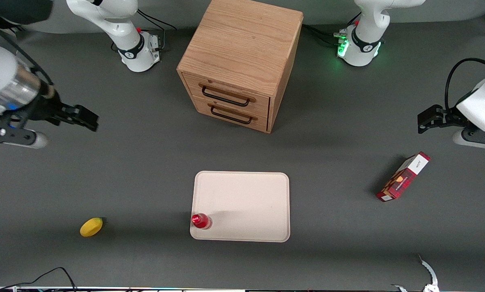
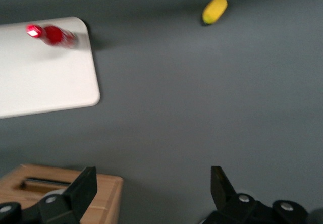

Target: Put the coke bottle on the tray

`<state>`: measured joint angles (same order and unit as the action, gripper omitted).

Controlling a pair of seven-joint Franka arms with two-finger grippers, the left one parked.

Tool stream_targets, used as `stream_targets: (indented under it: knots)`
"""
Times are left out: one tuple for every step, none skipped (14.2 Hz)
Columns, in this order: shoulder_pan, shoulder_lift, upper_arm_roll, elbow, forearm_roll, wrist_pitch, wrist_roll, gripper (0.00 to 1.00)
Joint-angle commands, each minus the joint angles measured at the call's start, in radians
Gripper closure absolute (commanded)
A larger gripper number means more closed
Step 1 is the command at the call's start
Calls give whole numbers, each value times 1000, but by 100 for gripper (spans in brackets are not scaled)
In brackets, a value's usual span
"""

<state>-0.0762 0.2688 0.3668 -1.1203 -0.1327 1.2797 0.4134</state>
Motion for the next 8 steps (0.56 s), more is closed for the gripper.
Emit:
stream_targets:
  knots:
    - [-8,-147,-152,-244,106,74,-148,0]
    - [-8,-177,-185,-319,125,120,-165,0]
    - [-8,-201,-202,-391,134,177,-179,0]
    - [-8,-220,-210,-456,137,228,-180,0]
    - [-8,-236,-210,-513,137,272,-180,0]
    - [-8,-252,-215,-559,137,312,-179,0]
    - [-7,-257,-230,-573,139,325,-179,0]
    - [-7,-255,-241,-569,151,320,-177,0]
